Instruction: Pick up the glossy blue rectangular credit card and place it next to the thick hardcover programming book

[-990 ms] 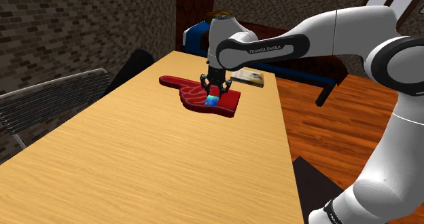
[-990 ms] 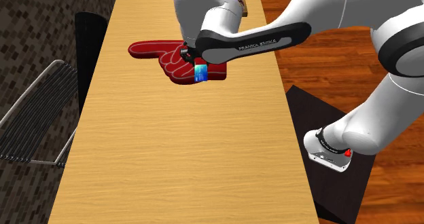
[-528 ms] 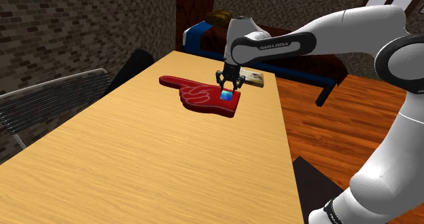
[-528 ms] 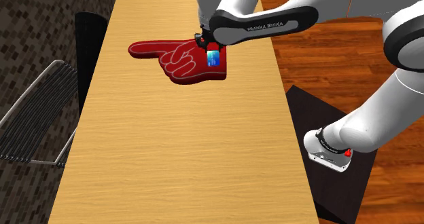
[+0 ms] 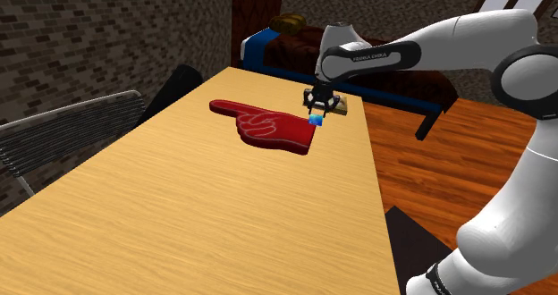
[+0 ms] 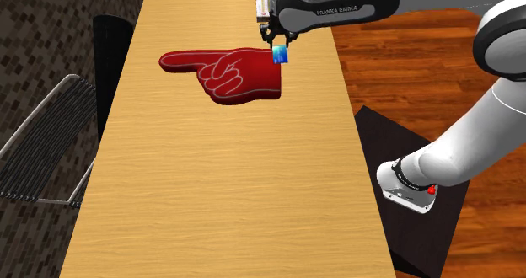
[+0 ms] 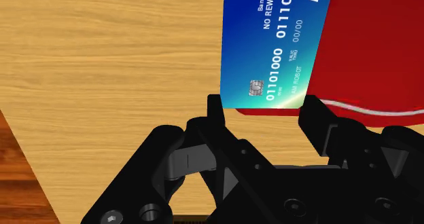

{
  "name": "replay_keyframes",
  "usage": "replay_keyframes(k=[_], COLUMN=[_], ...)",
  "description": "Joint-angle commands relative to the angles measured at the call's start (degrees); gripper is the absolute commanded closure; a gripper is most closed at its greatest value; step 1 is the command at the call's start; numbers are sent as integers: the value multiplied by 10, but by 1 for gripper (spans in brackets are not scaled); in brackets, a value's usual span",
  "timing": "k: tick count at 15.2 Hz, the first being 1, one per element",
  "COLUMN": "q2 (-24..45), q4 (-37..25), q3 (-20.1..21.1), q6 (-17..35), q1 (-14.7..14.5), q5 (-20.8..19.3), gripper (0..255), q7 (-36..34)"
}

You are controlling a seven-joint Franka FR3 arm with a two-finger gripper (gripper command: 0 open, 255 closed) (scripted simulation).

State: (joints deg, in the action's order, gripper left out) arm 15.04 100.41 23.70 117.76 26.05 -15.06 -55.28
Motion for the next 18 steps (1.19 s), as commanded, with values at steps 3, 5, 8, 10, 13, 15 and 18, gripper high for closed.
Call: replay_keyframes(k=[3,5,8,10,13,15,18], q2=[16,26,45,60,87,108,144], q4=[-21,-36,-63,-85,-125,-157,-213], q3=[-17,-25,-37,-44,-54,-61,-70], q6=[2,0,-3,-8,-17,-26,-42], q1=[29,43,63,75,93,104,118], q5=[2,3,4,4,4,4,4], gripper=[255,255,255,255,255,255,255], q7=[50,74,109,132,166,188,220])
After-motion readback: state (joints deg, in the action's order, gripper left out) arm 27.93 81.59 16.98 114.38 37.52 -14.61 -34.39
